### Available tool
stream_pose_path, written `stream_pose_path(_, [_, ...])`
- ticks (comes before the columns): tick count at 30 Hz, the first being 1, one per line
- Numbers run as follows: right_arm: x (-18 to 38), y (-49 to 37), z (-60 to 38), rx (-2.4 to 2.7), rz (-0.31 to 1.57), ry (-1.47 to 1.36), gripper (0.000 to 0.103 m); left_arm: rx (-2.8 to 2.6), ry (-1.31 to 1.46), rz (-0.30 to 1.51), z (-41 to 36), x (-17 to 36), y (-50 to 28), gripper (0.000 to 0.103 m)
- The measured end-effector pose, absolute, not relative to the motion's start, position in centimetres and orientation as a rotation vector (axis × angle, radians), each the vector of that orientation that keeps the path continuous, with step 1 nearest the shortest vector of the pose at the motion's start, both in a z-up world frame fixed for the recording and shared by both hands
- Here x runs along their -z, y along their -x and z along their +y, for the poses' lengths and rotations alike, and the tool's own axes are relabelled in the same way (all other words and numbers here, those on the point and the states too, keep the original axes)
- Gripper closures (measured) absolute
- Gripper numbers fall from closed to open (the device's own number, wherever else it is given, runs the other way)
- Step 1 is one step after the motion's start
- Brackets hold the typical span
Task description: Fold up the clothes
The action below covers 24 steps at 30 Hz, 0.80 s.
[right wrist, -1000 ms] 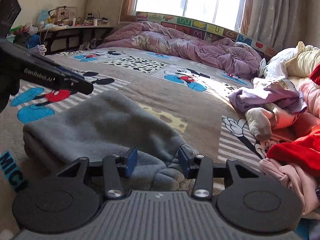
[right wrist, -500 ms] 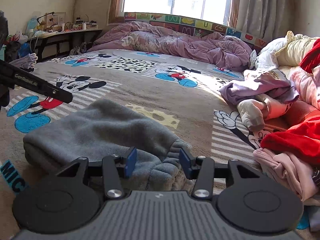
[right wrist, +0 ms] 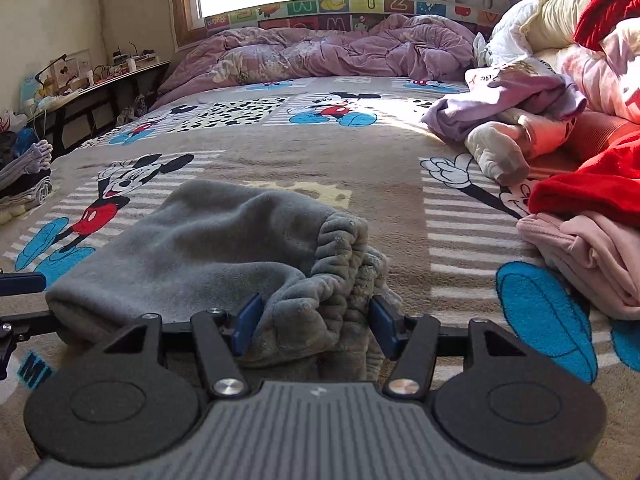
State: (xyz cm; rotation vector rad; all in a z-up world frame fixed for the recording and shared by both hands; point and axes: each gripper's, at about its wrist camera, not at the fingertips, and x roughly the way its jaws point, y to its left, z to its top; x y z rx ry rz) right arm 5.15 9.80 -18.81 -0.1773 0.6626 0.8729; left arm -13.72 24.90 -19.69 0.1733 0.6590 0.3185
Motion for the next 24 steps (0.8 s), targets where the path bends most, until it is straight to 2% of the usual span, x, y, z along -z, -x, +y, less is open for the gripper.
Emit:
stream_pose_path(3, [18.9, -5.9, 10.0, -0.869, 0.682, 0.177, 0.036, -0.324, -0.232, 0.668, 24.2, 20.7, 13.2, 0.061])
stream_pose_path(8, [19.3, -6.5, 9.9, -0.886, 0.704, 0.172, 0.033, -0.381, -0.029, 0.633, 25.9, 20.4, 12.6, 0.06])
stream_pose_path(14, [19.9, -7.1, 9.6, -0.887, 0.721, 0.164, 0.025, -0.476, -0.433, 0.648, 23.3, 21.8, 11.8, 0.06])
stream_pose_path(17, [20.2, -7.0, 9.8, -0.887, 0.722, 0.164, 0.023, -0.496, -0.586, 0.632, 23.0, 24.7, 12.2, 0.062])
stream_pose_path(22, [20.4, -7.1, 9.4, -0.867, 0.745, 0.128, 0.019, -0.443, -0.466, 0.678, 23.9, 22.2, 12.3, 0.063])
stream_pose_path(24, [19.9, -6.9, 8.8, -0.856, 0.748, 0.083, 0.02, -0.351, -0.369, 0.679, 24.7, 20.1, 13.8, 0.059])
